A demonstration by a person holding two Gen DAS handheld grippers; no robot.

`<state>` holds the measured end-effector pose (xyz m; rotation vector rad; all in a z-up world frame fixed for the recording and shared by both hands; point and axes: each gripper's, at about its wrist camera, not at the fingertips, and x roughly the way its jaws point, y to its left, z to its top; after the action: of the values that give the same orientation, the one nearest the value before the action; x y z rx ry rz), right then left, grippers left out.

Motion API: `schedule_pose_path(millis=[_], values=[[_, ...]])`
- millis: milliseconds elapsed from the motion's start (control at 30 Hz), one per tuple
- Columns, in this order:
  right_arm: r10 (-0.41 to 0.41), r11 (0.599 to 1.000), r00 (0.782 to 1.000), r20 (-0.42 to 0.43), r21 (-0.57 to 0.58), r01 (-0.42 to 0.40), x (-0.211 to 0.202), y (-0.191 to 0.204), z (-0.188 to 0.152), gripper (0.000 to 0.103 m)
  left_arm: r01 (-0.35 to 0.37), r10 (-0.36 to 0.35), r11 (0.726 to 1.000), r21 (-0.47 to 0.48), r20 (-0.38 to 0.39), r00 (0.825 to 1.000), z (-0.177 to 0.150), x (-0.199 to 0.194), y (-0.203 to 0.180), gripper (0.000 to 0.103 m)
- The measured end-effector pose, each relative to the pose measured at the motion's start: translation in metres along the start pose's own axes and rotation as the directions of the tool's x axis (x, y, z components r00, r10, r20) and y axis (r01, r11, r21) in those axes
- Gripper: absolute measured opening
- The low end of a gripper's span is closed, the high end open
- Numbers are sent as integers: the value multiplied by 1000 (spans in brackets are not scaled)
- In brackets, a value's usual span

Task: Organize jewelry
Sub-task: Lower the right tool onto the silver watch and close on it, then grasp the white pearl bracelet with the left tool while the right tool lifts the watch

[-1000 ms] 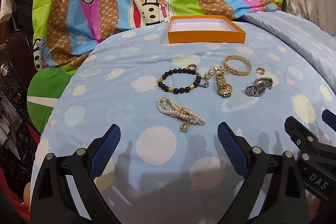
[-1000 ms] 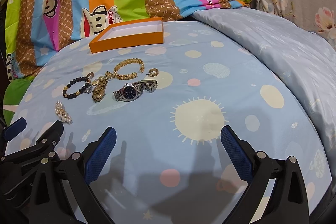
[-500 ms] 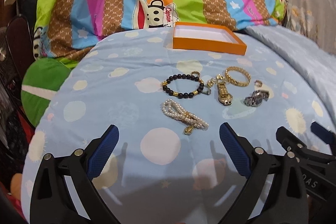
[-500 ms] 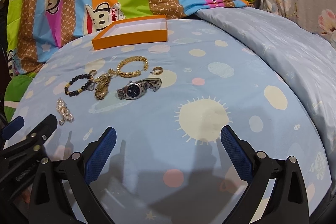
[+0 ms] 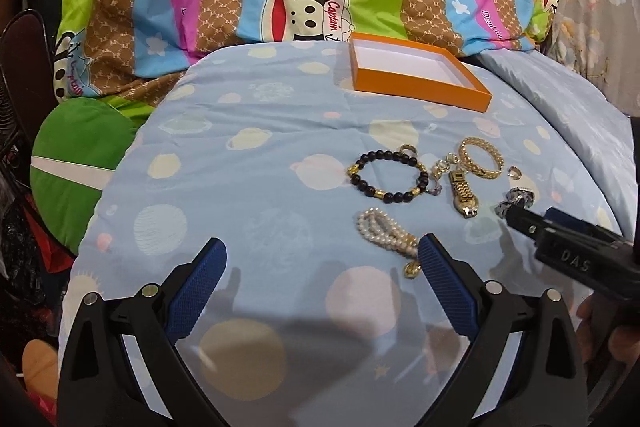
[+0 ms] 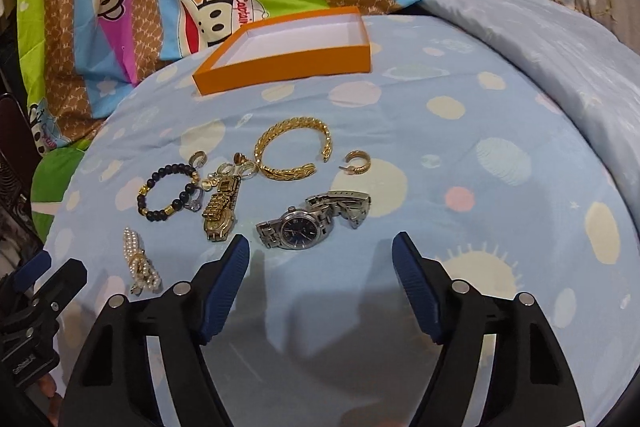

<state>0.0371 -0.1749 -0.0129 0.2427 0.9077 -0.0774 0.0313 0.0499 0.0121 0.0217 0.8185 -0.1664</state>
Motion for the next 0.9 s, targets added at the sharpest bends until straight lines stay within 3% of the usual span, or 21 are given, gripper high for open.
schedule_pose_path(millis=[233,300,433,533,800,900], values=[[-21,1000,1000,16,-17,21,10,7,10,58,22,-22,1000,3,-14,1000,7,18,-15,94],[-44,998,999,21,-36,45,12,10,10,45,23,-22,1000,8,-32,999,5,25,-17,94],[-48,998,998,26,-49,50,11,10,9,42,17,-17,1000,-2,-51,999,2,32,-14,94],[-48,998,999,26,-44,49,9,8,7,34,18,-19,1000,-15,-47,999,2,32,-13,94],[-23,1000,999,36,-19,24,0,1,0,32,23,-22,1000,15,-65,998,2,34,-25,93],[-12,1000,999,38,-7,13,-3,-3,-4,32,11,-10,1000,18,-86,996,2,39,-30,86]])
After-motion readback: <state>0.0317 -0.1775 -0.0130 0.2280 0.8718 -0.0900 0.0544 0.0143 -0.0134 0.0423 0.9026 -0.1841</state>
